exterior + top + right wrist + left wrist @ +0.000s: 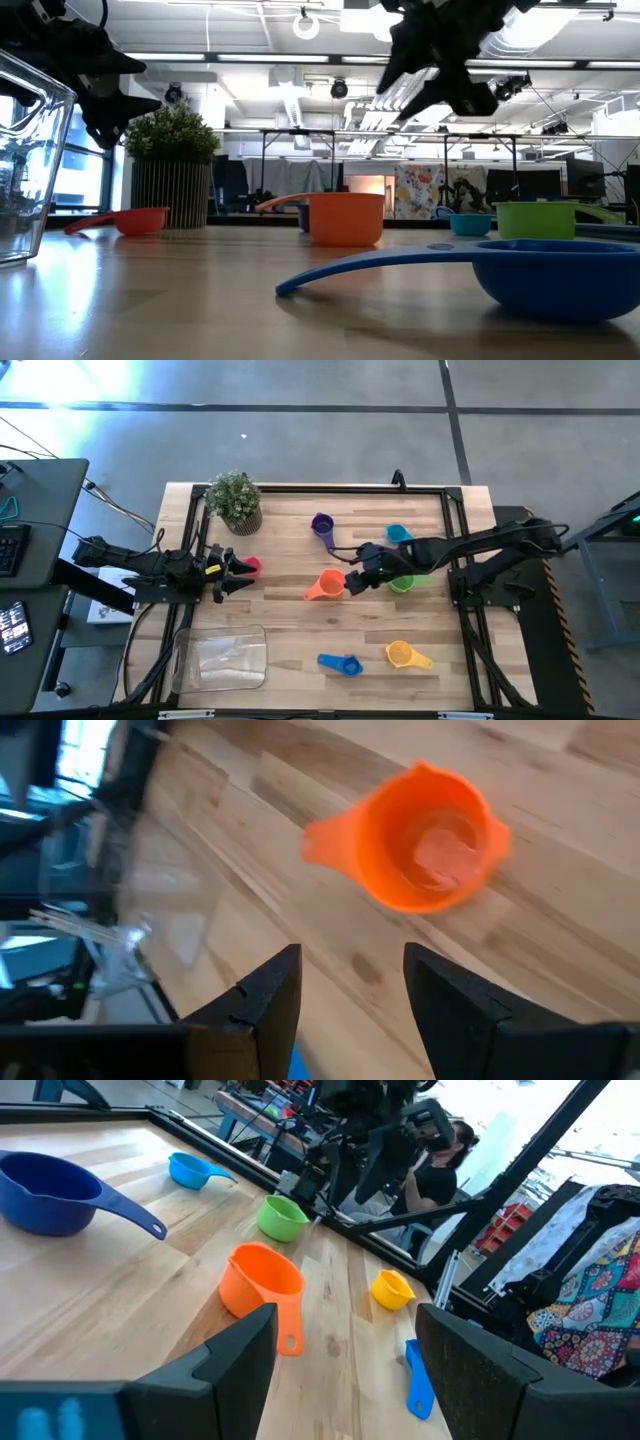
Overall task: Nest measuring cups in basket
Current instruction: Prepare the orange measuring cup
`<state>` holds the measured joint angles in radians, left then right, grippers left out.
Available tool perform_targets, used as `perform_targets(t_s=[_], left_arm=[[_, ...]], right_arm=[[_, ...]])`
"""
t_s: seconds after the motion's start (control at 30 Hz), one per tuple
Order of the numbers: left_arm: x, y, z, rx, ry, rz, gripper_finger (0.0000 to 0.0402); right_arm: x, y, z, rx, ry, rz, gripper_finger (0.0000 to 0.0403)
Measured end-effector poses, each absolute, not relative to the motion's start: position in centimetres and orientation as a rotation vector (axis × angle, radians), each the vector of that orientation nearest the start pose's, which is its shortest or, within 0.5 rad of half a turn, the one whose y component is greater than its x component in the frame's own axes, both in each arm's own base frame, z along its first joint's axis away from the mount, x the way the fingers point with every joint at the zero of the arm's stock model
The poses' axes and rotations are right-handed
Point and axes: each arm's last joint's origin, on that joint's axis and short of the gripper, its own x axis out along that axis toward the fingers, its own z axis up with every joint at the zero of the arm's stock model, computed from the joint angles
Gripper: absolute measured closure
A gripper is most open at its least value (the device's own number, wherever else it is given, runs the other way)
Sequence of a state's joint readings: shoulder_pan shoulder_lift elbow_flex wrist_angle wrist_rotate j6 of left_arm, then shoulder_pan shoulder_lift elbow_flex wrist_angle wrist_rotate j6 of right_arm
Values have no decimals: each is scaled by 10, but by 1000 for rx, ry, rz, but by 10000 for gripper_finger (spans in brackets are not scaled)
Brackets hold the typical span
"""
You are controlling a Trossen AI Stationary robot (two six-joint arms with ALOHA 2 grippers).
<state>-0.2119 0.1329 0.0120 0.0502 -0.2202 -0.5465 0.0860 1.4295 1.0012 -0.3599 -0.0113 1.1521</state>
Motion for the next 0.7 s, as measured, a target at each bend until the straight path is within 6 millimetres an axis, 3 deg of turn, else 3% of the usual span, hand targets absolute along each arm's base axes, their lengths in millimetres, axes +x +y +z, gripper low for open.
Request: perform_targets(t_s=[0.13, 0.47, 0.57, 0.7], left_arm=[[104, -16, 162, -531, 65, 27, 174], [104, -16, 162, -531, 65, 27, 174], [104, -16, 162, -531, 66, 27, 174], [104, -16, 162, -532, 65, 27, 174]], right_arm=[[305, 26, 258, 1067, 656, -319, 234], [319, 15, 320, 954, 461, -400, 234], [317, 11, 324, 949, 505, -492, 234], [317, 7, 312, 976, 591, -610, 234]])
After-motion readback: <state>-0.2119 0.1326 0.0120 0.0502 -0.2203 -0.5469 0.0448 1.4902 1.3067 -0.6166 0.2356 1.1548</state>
